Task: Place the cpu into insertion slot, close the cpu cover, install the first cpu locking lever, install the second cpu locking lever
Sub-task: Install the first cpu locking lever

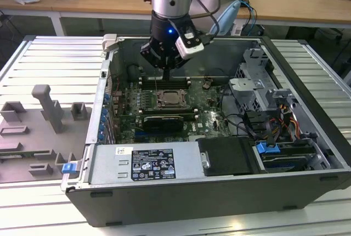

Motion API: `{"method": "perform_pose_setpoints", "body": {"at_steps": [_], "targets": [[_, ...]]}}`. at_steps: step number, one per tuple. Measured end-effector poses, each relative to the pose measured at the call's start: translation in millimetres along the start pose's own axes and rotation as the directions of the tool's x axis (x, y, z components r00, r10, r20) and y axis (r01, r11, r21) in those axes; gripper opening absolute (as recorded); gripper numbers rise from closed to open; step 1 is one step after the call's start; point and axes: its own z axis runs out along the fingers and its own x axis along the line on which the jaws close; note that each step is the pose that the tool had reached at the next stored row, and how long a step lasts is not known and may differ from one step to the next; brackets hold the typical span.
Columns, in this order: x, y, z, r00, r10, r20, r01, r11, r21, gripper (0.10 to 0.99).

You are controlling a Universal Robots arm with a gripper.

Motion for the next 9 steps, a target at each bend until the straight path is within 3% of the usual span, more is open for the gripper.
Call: {"method": "perform_pose_setpoints", "body": {"at_steps": [6,9], "targets": [[0.3,0.0,0.0,0.9952,-0.098,-0.0033,0.098,0.9952,0.0,0.106],[0.6,0.0,0.0,0.9882,-0.153,-0.0051,0.153,0.9882,0.0,0.106]]}}
